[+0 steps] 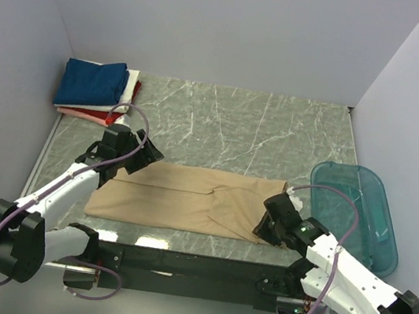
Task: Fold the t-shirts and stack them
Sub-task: Fold the tshirt
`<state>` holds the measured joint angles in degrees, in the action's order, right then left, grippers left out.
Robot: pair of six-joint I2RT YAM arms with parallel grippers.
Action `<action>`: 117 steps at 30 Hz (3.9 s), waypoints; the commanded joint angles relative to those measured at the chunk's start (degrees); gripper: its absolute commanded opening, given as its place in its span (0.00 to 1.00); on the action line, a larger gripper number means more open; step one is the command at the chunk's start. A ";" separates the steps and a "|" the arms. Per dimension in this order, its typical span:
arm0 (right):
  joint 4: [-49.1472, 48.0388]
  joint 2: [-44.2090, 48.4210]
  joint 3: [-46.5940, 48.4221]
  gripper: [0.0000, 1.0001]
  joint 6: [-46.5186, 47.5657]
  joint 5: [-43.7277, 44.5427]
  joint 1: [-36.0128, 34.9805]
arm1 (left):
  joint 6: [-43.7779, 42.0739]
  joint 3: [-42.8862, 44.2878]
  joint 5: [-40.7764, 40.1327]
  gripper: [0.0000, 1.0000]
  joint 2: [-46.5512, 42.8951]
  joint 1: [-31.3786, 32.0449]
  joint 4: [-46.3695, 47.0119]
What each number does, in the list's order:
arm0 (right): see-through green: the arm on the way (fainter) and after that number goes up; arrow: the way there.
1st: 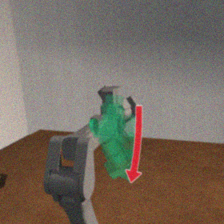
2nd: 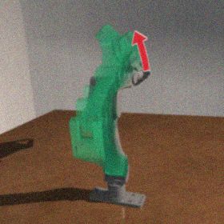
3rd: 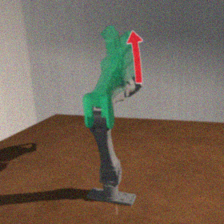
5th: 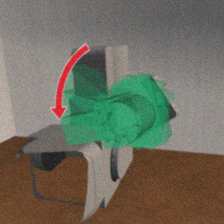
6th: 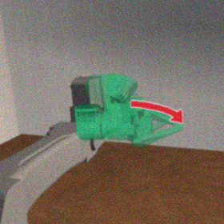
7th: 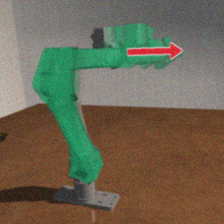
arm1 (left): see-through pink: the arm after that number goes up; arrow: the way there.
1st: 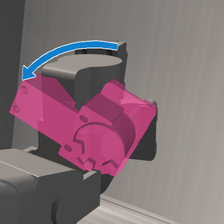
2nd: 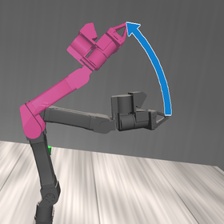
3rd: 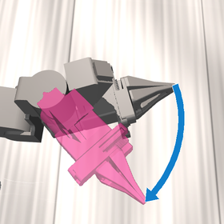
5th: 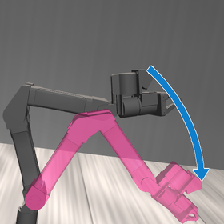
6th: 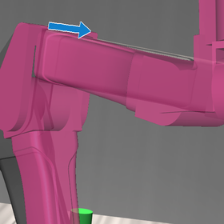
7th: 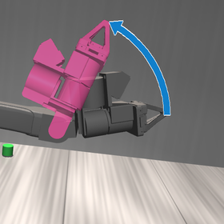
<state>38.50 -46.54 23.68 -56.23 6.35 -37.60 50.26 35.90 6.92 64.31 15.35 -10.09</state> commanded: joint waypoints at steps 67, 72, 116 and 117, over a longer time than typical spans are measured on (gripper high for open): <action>-1.94 -87.56 87.04 0.28 27.12 -8.09 15.81 | 24.89 4.69 -8.07 0.12 26.54 36.40 7.54; 1.57 -92.93 98.03 0.28 30.21 -8.20 15.89 | 23.57 15.67 -5.60 0.12 37.36 40.98 8.68; -0.89 -89.04 85.02 0.29 31.35 -5.73 20.81 | 13.20 -2.77 -10.96 0.23 12.58 40.02 0.50; -0.19 -90.38 88.95 0.29 31.44 -5.82 21.08 | 12.85 -2.07 -10.53 0.23 14.07 39.58 1.29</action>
<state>37.01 -131.39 106.43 -25.80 -0.36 -17.41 65.08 31.07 -4.86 75.66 55.81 -10.98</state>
